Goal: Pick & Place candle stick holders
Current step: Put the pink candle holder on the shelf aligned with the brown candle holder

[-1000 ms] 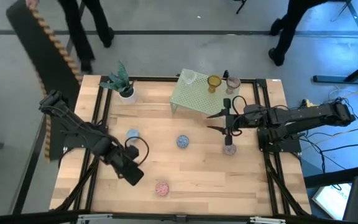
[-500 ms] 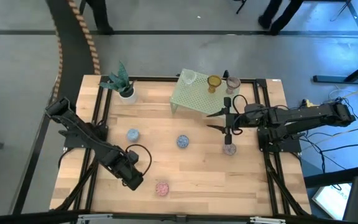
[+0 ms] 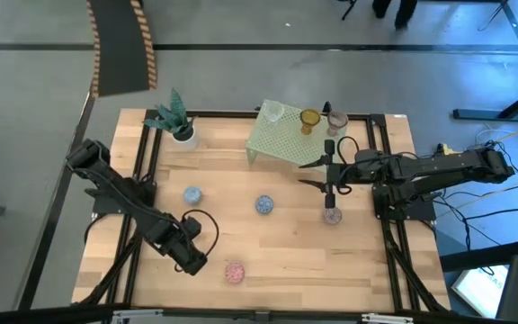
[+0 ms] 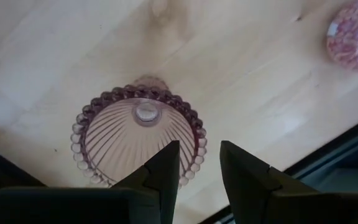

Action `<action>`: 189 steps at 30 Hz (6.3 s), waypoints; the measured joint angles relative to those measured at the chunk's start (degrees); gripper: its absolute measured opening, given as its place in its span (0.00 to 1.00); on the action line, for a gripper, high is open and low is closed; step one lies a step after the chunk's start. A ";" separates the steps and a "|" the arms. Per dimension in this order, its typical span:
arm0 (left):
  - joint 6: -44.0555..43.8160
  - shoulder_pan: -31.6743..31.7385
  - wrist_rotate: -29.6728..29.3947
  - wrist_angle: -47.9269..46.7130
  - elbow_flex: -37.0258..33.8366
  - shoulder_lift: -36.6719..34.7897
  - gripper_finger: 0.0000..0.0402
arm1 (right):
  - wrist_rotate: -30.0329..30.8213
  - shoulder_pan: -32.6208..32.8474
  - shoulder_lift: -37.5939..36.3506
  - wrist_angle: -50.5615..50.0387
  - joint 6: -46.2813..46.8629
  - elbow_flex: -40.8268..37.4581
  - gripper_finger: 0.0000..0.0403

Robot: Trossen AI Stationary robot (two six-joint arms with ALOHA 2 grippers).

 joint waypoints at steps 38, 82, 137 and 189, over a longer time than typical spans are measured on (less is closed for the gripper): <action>44.66 18.01 -16.22 -17.71 23.94 9.13 0.04 | -1.98 0.01 -0.01 -0.25 -1.23 0.01 0.43; 128.55 51.44 -21.01 -20.46 67.32 35.12 0.05 | -12.22 0.04 -12.15 -25.46 14.23 0.02 0.43; 132.49 47.55 -36.15 -16.16 67.31 36.34 0.28 | -12.63 0.04 -12.11 -25.81 14.16 0.02 0.43; 74.67 31.94 -52.35 -32.61 49.60 5.60 0.28 | -12.61 0.17 -12.22 -28.87 15.48 0.02 0.43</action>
